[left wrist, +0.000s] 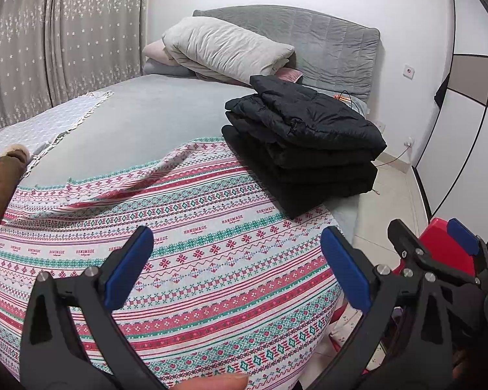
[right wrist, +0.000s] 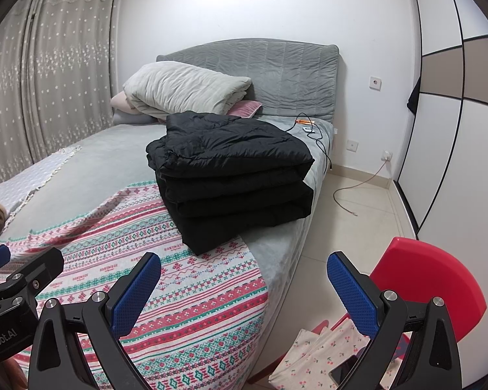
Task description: Fold large clothes
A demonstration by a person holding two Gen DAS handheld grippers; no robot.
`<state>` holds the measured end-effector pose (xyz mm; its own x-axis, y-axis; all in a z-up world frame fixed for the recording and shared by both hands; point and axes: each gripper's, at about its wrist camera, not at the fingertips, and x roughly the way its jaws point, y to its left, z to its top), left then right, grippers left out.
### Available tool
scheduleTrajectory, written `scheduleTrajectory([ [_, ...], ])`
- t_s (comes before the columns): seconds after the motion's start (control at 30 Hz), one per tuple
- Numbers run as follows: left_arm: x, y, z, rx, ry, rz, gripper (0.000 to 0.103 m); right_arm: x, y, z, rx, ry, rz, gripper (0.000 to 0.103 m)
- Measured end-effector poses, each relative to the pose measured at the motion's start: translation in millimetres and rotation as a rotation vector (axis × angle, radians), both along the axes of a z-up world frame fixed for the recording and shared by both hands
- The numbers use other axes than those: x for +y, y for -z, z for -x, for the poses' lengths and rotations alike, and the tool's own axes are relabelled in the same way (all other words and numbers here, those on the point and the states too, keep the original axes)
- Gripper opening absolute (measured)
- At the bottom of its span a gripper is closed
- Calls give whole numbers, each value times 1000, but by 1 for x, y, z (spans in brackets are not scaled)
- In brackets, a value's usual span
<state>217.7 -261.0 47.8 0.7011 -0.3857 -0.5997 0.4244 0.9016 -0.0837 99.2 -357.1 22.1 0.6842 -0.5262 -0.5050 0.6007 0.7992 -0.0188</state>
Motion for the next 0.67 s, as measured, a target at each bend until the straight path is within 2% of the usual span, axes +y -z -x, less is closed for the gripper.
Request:
scheduleTrajectory([
  [0.67,0,-1,1,-5,2,1,102,0,0,2,1,6,1,102],
])
